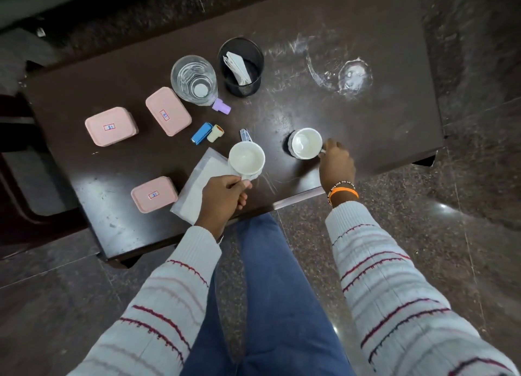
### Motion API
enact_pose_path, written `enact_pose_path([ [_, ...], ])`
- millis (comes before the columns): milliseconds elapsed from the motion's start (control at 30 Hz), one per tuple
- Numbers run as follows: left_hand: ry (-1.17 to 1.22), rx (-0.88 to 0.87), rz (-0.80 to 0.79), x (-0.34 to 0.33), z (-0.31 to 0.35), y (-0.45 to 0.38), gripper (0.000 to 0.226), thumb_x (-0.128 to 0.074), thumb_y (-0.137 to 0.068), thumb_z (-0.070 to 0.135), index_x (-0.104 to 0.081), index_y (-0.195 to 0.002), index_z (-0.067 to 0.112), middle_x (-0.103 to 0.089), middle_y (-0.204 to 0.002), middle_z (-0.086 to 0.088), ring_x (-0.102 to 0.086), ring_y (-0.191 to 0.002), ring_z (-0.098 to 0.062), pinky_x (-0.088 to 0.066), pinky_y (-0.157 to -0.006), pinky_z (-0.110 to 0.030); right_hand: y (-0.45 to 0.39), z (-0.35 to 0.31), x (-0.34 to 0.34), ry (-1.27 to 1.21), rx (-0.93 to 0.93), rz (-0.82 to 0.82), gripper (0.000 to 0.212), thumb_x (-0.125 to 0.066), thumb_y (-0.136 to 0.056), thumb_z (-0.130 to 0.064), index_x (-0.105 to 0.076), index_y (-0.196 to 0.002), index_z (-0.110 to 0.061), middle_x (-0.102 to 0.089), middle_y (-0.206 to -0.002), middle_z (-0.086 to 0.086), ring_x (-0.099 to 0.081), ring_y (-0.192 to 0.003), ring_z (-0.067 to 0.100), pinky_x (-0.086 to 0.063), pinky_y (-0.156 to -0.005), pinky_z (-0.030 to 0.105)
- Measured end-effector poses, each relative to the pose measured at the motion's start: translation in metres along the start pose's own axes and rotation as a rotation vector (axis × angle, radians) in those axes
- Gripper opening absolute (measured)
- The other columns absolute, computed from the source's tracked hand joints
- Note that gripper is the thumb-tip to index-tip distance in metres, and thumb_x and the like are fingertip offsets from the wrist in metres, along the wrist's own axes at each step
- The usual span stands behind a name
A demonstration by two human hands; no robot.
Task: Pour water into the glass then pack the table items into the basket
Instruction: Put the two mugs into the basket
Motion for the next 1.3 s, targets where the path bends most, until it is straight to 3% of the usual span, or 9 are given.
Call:
enact_pose_path([
  [400, 0.170, -0.030, 0.075, 0.056, -0.015, 0.030, 0.029, -0.058, -0.090, 0.015, -0.066, -0.063, 0.019, -0.052, -0.040, 0.011, -0.045, -0.040, -0.003, -0.039, -0.044, -0.014, 0.066, -0.076, 0.014, -0.144, 0.039, -0.042, 0.025, -0.053, -0.090, -0.021, -0.055, -0.101, 0.001, -0.065, -0.105, 0.026, -0.059, -0.100, 0.044, -0.046, -0.076, 0.042],
  [567, 0.248, -0.073, 0.270, 0.133, -0.041, 0.066, 0.029, -0.057, -0.091, 0.016, -0.065, -0.064, 0.022, -0.055, -0.041, 0.012, -0.047, -0.037, -0.001, -0.040, -0.043, -0.011, 0.116, -0.165, 0.017, -0.293, 0.206, -0.097, 0.017, -0.054, -0.088, -0.019, -0.057, -0.089, -0.002, -0.068, -0.091, 0.019, -0.060, -0.089, 0.038, -0.044, -0.073, 0.037],
  [633, 0.318, -0.090, 0.360, 0.170, -0.061, 0.084, 0.030, -0.058, -0.091, 0.014, -0.064, -0.064, 0.024, -0.055, -0.041, 0.012, -0.046, -0.037, -0.001, -0.039, -0.042, -0.011, 0.140, -0.208, 0.013, -0.332, 0.306, -0.141, 0.014, -0.055, -0.088, -0.017, -0.055, -0.080, -0.006, -0.065, -0.076, 0.011, -0.058, -0.077, 0.032, -0.036, -0.064, 0.031],
  [700, 0.363, -0.092, 0.443, 0.199, -0.077, 0.100, 0.029, -0.058, -0.091, 0.015, -0.064, -0.065, 0.026, -0.055, -0.042, 0.013, -0.046, -0.038, -0.001, -0.040, -0.043, -0.012, 0.159, -0.246, 0.011, -0.370, 0.392, -0.172, 0.018, -0.057, -0.088, -0.016, -0.049, -0.072, -0.012, -0.053, -0.062, -0.002, -0.050, -0.066, 0.022, -0.025, -0.057, 0.027],
  [800, 0.417, -0.094, 0.596, 0.261, -0.109, 0.128, 0.029, -0.057, -0.091, 0.017, -0.064, -0.065, 0.028, -0.054, -0.044, 0.013, -0.046, -0.040, -0.001, -0.041, -0.045, -0.011, 0.201, -0.322, -0.004, -0.388, 0.528, -0.253, 0.029, -0.058, -0.088, -0.018, -0.044, -0.064, -0.019, -0.046, -0.055, -0.011, -0.044, -0.055, 0.008, -0.025, -0.054, 0.025],
  [933, 0.500, -0.077, 0.764, 0.339, -0.154, 0.161, 0.024, -0.056, -0.091, 0.016, -0.066, -0.069, 0.019, -0.053, -0.044, 0.009, -0.045, -0.040, -0.002, -0.040, -0.044, -0.013, 0.258, -0.419, -0.032, -0.416, 0.664, -0.384, 0.018, -0.058, -0.089, -0.020, -0.055, -0.074, -0.010, -0.052, -0.057, -0.008, -0.049, -0.055, 0.005, -0.035, -0.052, 0.011],
  [1033, 0.533, -0.061, 0.847, 0.390, -0.184, 0.171, 0.020, -0.055, -0.091, 0.014, -0.067, -0.075, 0.013, -0.052, -0.048, 0.006, -0.046, -0.040, -0.001, -0.039, -0.044, -0.013, 0.292, -0.484, -0.056, -0.440, 0.725, -0.436, 0.015, -0.057, -0.089, -0.019, -0.055, -0.076, -0.012, -0.056, -0.062, -0.001, -0.048, -0.060, 0.013, -0.036, -0.060, 0.024],
  [1200, 0.506, -0.064, 0.839, 0.456, -0.206, 0.152, 0.022, -0.053, -0.094, 0.015, -0.065, -0.077, 0.009, -0.051, -0.051, 0.003, -0.045, -0.042, -0.002, -0.040, -0.048, -0.018, 0.312, -0.570, -0.093, -0.393, 0.739, -0.372, 0.015, -0.056, -0.087, -0.021, -0.060, -0.078, -0.010, -0.065, -0.074, 0.006, -0.055, -0.071, 0.016, -0.037, -0.057, 0.014],
  [1300, 0.454, -0.029, 0.800, 0.488, -0.213, 0.125, 0.024, -0.053, -0.094, 0.015, -0.066, -0.076, 0.007, -0.053, -0.053, 0.000, -0.048, -0.048, -0.009, -0.041, -0.054, -0.023, 0.310, -0.611, -0.122, -0.307, 0.720, -0.334, 0.024, -0.053, -0.085, -0.018, -0.064, -0.076, 0.001, -0.069, -0.083, 0.017, -0.062, -0.086, 0.029, -0.046, -0.075, 0.032],
])
Point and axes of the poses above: each hand's wrist, its own y-axis away from the middle knuckle, its own x-axis out of the back of the hand, z = x × y, the point moved 9 cm from there along -y, towards the middle knuckle
